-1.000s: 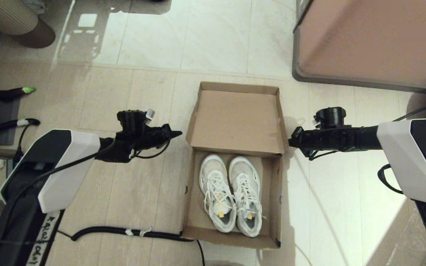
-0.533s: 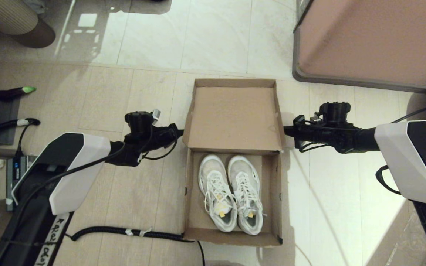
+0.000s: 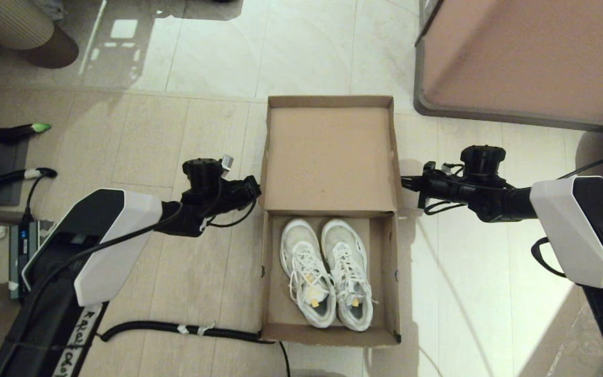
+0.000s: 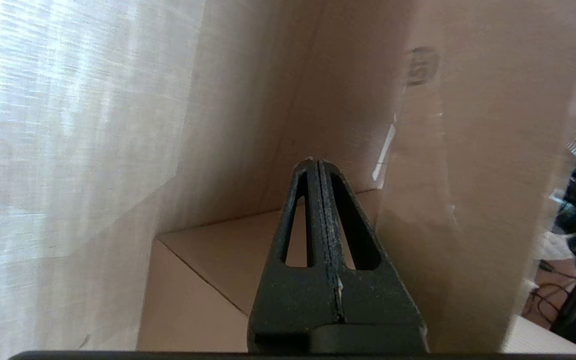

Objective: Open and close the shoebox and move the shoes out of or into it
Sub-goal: Close the shoe box

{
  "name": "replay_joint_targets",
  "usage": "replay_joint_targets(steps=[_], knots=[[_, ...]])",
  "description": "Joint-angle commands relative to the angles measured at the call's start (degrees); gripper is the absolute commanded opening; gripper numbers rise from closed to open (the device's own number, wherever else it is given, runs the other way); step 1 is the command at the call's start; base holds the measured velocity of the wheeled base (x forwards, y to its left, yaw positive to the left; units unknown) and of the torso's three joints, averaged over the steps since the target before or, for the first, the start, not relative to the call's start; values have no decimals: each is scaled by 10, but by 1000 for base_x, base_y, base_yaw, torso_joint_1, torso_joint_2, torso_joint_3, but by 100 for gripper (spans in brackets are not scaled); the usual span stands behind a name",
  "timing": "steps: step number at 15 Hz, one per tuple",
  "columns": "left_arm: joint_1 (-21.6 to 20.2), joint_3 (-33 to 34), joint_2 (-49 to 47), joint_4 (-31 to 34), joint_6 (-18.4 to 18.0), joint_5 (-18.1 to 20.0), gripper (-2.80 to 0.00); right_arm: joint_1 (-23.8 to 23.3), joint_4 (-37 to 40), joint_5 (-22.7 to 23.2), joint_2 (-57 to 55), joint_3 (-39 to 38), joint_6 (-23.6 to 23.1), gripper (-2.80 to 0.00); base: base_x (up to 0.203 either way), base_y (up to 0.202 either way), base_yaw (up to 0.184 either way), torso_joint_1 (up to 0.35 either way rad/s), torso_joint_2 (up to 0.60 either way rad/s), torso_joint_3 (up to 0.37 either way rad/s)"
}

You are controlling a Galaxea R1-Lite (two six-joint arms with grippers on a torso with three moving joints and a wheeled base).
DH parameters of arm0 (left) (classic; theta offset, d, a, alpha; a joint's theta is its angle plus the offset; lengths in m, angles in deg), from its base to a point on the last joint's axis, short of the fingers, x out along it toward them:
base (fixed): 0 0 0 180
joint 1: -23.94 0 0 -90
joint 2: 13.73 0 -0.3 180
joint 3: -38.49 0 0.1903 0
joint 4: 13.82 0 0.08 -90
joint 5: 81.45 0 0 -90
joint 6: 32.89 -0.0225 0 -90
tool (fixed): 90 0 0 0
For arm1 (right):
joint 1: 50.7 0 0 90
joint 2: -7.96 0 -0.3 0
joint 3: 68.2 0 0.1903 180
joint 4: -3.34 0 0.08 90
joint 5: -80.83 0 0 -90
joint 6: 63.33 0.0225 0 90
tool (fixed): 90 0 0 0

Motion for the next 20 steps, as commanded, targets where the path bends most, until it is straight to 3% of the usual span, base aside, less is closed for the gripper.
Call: replay_joint_targets(steps=[1,9,12,20], knots=[[1,0,2,-2,2,2,-280,-1,-2,6,-1,-1,5,-280,0,0,0,0,0,0],[6,0,4,-4,1,11,-280,-1,-6,56,13,-1,16,-280,0,0,0,0,0,0],[11,0,7,-4,1,12,-280,-3,-42,77,15,-1,21,-280,0,0,0,0,0,0],[12,0,24,0,2,11,-280,-19,-187,139,26,-1,140,-280,0,0,0,0,0,0]])
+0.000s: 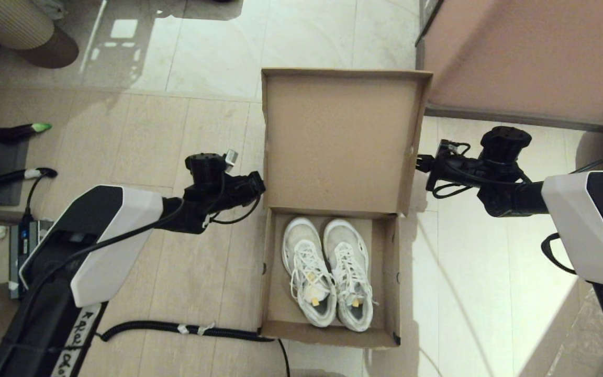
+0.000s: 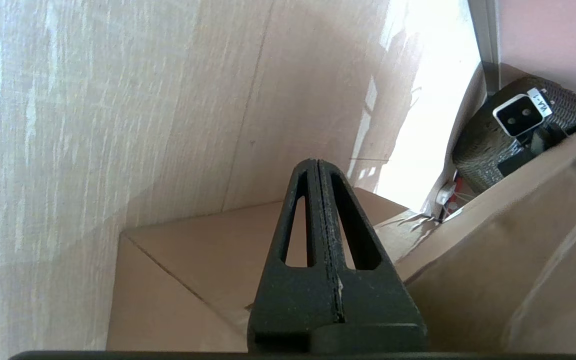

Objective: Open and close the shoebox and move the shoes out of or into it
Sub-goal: Close the shoe box

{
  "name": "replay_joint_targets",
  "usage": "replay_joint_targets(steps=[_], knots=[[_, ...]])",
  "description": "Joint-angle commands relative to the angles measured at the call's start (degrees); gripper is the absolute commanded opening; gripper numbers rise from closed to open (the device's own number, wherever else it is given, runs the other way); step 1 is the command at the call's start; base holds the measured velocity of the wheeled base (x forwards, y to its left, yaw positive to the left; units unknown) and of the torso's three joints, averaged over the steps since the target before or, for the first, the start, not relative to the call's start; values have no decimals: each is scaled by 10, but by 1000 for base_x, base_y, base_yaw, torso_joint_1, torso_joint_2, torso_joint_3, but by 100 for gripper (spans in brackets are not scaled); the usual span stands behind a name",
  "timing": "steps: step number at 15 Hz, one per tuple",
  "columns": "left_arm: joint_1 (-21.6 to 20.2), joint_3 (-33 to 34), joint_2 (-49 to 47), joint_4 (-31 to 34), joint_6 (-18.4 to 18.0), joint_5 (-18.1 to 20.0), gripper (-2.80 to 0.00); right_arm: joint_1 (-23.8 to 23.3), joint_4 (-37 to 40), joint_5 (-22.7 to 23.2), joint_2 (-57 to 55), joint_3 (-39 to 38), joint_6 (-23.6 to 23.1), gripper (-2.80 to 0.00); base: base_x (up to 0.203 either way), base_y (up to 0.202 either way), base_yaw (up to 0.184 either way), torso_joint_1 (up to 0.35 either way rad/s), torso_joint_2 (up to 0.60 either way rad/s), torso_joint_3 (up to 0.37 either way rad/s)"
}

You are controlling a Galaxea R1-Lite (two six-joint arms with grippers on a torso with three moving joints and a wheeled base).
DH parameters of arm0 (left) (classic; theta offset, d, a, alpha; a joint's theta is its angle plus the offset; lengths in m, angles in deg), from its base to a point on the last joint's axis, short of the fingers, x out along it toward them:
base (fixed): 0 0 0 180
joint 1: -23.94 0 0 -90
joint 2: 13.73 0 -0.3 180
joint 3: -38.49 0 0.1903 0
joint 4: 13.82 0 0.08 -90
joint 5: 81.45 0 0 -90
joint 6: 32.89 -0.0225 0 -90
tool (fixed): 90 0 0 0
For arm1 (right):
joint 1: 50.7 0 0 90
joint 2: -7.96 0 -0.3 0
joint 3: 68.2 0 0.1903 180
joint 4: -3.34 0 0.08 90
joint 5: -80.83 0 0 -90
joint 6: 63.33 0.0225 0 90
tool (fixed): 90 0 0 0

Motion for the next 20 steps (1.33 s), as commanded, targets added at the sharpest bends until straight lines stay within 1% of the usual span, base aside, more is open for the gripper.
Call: replay_joint_targets(steps=[1,3,5,9,13,16,18,20], knots=[[0,0,9,-1,3,2,-280,-5,-23,36,7,0,25,-280,0,0,0,0,0,0],[1,0,12,-1,3,1,-280,-6,-42,45,14,0,43,-280,0,0,0,0,0,0],[3,0,15,0,3,1,-280,-7,-57,72,19,0,65,-280,0,0,0,0,0,0],[8,0,28,1,3,-1,-280,-7,-97,107,27,0,119,-280,0,0,0,0,0,0],[12,17,58,2,3,-2,-280,-12,-101,144,46,-2,152,-280,0,0,0,0,0,0],[12,41,91,4,3,-3,-280,-12,-101,180,81,-23,168,-280,0,0,0,0,0,0],[12,57,109,4,3,-3,-280,-11,-101,185,109,-43,190,-280,0,0,0,0,0,0],[14,74,129,2,3,-2,-280,-11,-101,199,144,-75,195,-280,0,0,0,0,0,0]])
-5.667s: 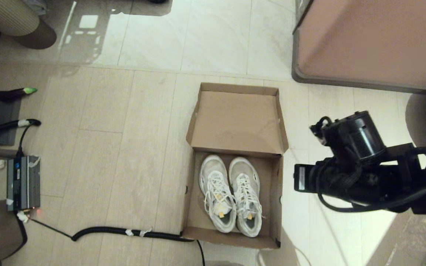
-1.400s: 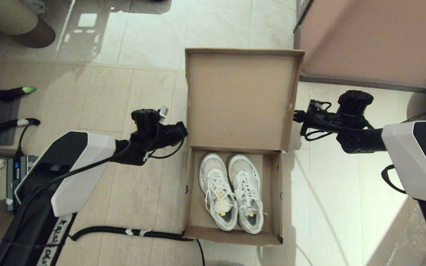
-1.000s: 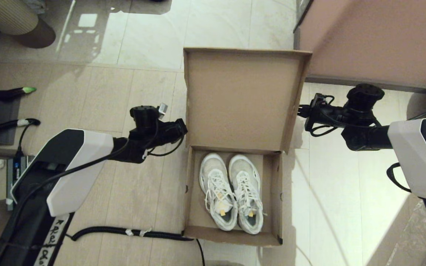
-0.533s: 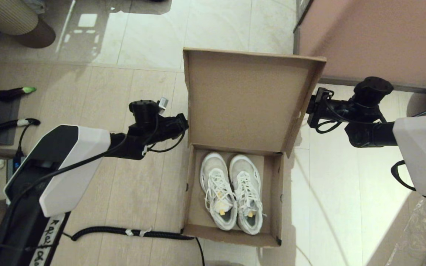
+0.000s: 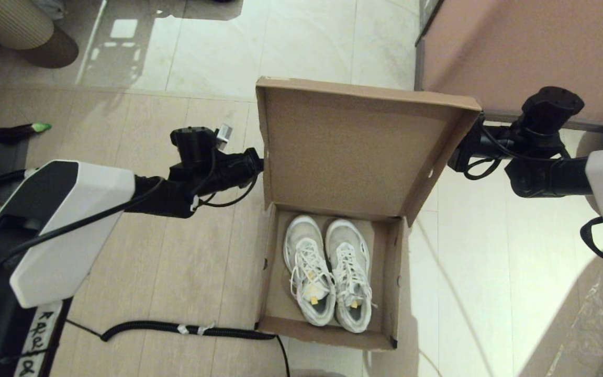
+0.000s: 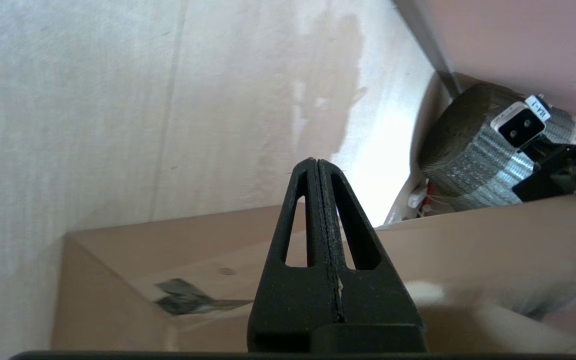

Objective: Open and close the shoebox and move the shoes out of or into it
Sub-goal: Close the shoe box

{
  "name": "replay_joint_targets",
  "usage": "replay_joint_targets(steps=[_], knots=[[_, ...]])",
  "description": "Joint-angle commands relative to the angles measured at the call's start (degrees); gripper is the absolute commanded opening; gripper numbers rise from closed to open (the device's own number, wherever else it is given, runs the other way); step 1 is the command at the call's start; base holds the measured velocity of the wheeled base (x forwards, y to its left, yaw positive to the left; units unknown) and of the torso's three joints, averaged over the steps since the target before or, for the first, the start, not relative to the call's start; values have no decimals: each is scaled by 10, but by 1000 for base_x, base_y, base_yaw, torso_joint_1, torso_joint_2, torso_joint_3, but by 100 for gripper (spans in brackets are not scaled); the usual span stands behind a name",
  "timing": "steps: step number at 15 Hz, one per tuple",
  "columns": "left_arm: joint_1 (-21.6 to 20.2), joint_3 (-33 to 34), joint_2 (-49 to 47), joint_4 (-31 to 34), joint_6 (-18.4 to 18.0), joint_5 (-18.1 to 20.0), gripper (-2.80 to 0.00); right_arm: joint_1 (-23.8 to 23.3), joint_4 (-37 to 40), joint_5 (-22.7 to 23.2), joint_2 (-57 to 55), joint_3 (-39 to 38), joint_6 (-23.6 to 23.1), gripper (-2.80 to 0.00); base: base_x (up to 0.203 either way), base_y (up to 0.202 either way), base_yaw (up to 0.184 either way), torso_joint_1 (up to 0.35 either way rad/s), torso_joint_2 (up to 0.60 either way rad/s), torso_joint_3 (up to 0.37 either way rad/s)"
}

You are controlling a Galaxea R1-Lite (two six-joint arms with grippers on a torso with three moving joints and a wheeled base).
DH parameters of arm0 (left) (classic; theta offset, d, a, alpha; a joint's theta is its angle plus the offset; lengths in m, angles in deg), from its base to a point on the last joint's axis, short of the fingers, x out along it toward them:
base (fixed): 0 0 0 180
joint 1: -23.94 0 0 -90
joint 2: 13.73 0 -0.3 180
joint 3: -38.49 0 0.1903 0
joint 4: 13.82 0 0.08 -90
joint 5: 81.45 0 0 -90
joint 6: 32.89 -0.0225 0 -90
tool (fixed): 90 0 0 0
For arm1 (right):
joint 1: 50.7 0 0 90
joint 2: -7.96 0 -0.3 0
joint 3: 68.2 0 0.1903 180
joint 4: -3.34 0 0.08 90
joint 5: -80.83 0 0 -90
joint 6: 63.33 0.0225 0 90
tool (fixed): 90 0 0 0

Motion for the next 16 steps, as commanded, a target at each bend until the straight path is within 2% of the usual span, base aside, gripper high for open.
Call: replay_joint_targets(steps=[1,3,6,10,13,16], knots=[[1,16,31,-4,2,1,-280,0,-2,25,55,-41,9,-280,0,0,0,0,0,0],[0,43,58,-6,2,-1,-280,1,-1,44,88,-83,20,-280,0,0,0,0,0,0],[-11,111,113,-14,3,-2,-280,11,-2,47,144,-163,27,-280,0,0,0,0,0,0],[-50,182,183,-47,2,-3,-280,29,-12,47,224,-292,25,-280,0,0,0,0,0,0],[-57,172,186,-55,3,-33,-280,42,-21,47,286,-390,24,-280,0,0,0,0,0,0],[-23,167,185,-89,1,-48,-280,56,-28,47,351,-506,22,-280,0,0,0,0,0,0]])
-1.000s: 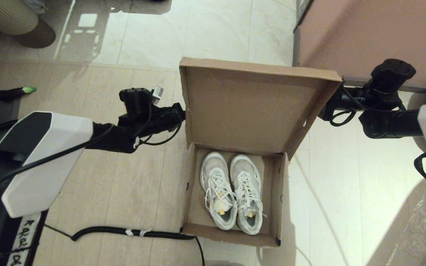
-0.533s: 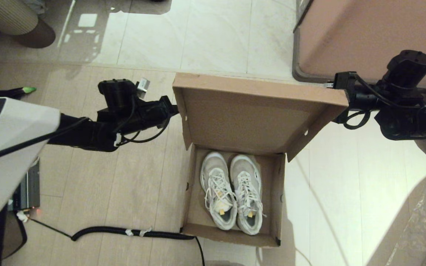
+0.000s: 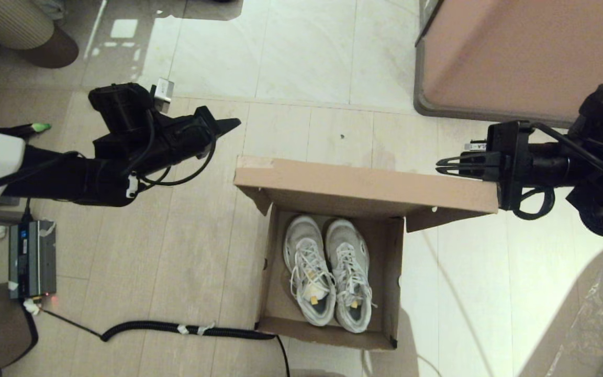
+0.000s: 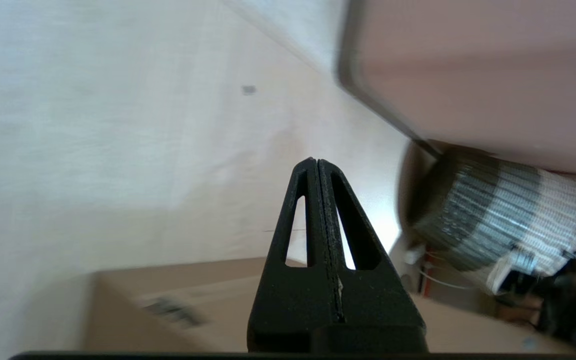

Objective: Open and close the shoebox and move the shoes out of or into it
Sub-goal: Close the shoe box

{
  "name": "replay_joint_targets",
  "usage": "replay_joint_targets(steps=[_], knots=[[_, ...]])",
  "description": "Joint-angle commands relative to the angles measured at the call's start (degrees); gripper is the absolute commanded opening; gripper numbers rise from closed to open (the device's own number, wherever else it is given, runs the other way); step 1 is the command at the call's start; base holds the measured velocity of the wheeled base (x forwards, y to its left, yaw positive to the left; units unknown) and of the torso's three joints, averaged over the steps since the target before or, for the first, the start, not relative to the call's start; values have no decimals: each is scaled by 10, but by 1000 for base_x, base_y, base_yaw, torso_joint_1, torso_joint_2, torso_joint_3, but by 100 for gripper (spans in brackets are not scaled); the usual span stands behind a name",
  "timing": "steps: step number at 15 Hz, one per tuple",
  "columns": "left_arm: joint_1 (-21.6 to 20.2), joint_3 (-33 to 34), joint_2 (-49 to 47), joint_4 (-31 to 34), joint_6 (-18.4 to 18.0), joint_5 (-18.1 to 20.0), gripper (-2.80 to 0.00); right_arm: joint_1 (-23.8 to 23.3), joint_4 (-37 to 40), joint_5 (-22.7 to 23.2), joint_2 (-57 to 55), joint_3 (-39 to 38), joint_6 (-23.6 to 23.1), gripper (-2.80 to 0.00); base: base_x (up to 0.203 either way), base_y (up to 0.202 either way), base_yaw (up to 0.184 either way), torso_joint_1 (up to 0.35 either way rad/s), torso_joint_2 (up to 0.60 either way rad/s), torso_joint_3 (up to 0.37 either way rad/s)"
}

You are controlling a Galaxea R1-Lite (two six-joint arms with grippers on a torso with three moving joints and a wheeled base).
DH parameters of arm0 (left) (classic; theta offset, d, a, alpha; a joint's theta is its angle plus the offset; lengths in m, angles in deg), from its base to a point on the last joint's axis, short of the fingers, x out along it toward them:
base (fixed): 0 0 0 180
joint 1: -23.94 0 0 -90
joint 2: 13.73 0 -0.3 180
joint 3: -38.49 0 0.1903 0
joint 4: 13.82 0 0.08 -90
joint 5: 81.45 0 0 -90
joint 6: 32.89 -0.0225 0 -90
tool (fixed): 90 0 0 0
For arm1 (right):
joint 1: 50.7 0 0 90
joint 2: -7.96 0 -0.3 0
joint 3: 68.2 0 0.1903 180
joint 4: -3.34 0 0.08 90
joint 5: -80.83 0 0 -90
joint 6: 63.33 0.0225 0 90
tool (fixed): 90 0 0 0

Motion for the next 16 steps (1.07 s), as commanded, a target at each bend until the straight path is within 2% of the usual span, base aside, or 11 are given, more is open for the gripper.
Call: replay_joint_targets(steps=[1,3,5,7,9,10,13,15,16], knots=[[30,0,8,-6,2,-8,-280,11,-13,5,78,-100,6,-280,0,0,0,0,0,0],[75,19,29,-6,2,-20,-280,19,-22,5,133,-183,6,-280,0,0,0,0,0,0],[108,67,54,-7,1,-24,-280,25,-26,5,186,-253,-1,-280,0,0,0,0,0,0],[135,138,86,-7,0,-24,-280,26,-27,5,230,-302,-31,-280,0,0,0,0,0,0],[159,236,133,-7,-10,-23,-280,26,-27,-1,273,-334,-79,-280,0,0,0,0,0,0],[169,284,153,-8,-20,-24,-280,26,-27,-16,295,-349,-113,-280,0,0,0,0,0,0],[191,440,243,-8,-93,-30,-280,21,-27,-125,374,-400,-246,-280,0,0,0,0,0,0],[179,503,312,-8,-117,-52,-280,-16,-26,-161,423,-420,-279,-280,0,0,0,0,0,0],[155,530,351,-7,-127,-59,-280,-37,-26,-166,454,-434,-284,-280,0,0,0,0,0,0]])
